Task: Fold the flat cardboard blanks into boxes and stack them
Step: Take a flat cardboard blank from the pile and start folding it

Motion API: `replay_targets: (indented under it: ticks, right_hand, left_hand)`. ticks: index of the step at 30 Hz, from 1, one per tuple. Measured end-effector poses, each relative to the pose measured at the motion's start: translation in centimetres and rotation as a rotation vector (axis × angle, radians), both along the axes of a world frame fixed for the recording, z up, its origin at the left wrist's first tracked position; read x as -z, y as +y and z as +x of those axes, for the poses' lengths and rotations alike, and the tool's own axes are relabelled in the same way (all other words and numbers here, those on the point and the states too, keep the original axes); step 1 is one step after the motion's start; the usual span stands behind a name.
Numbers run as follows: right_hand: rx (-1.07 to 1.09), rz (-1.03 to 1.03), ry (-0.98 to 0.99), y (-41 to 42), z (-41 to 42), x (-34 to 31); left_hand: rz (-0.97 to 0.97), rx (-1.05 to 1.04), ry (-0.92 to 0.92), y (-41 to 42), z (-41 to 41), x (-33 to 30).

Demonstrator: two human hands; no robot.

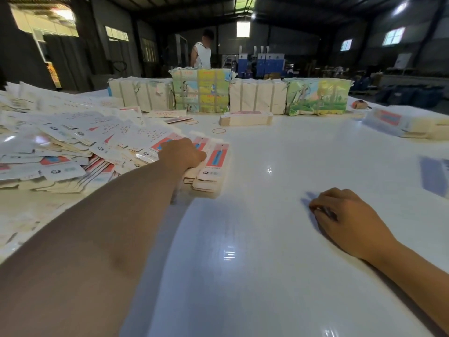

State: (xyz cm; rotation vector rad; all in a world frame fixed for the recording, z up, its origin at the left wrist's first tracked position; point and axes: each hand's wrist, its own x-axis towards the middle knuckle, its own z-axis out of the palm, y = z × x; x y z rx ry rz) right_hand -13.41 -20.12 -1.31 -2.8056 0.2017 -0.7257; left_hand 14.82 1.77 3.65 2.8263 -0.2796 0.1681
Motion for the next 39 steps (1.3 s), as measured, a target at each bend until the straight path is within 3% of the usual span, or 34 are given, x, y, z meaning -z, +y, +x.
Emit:
replay_targets:
  ticks: [4,7,9,12,16,22,28,32,39]
  right_hand:
    - [0.015,-0.002,0.013,0.2,-0.1,-0.2]
    - [0.022,-0.014,0.029,0.3,-0.2,-0.3]
    - [0.026,-0.016,0.064,0.3,-0.2,-0.4]
    - [0.058,0.060,0.076,-0.1,-0.1,-0.4]
    - [0.145,0.425,-0.047,-1.2,-0.1,-0.6]
    - [0.080,1.028,-0.229,-1.0,-0.4,-1.4]
    - [-0.025,1.115,-0.146,-0.7,-0.4,-1.6]
    - [-0.104,1.239,-0.197,-0.4,-0.6,-1.8]
    - [-0.199,1.212,-0.230,-0.4,-1.2,-1.9]
  left_hand:
    - [-0.014,-0.080,-0.170,-0.5,-1.9,-2.7]
    - [-0.142,0.085,-0.217,-1.7,-5.3,-5.4]
    - [-0.268,0.296,-0.130,-2.7,-8.7,-6.3]
    - [-0.265,0.570,0.029,-3.2,-14.4,-4.8]
    - [-0.133,0.735,0.235,-2.2,-18.5,-0.1]
    - [-0.059,0.749,0.248,-1.0,-18.8,1.6]
    - [-0.034,0.744,0.163,-1.3,-19.1,1.9]
    - [0.081,0.702,-0.156,-1.8,-20.0,2.9]
    - [-0.136,0.608,-0.190,-1.9,-19.8,1.5]
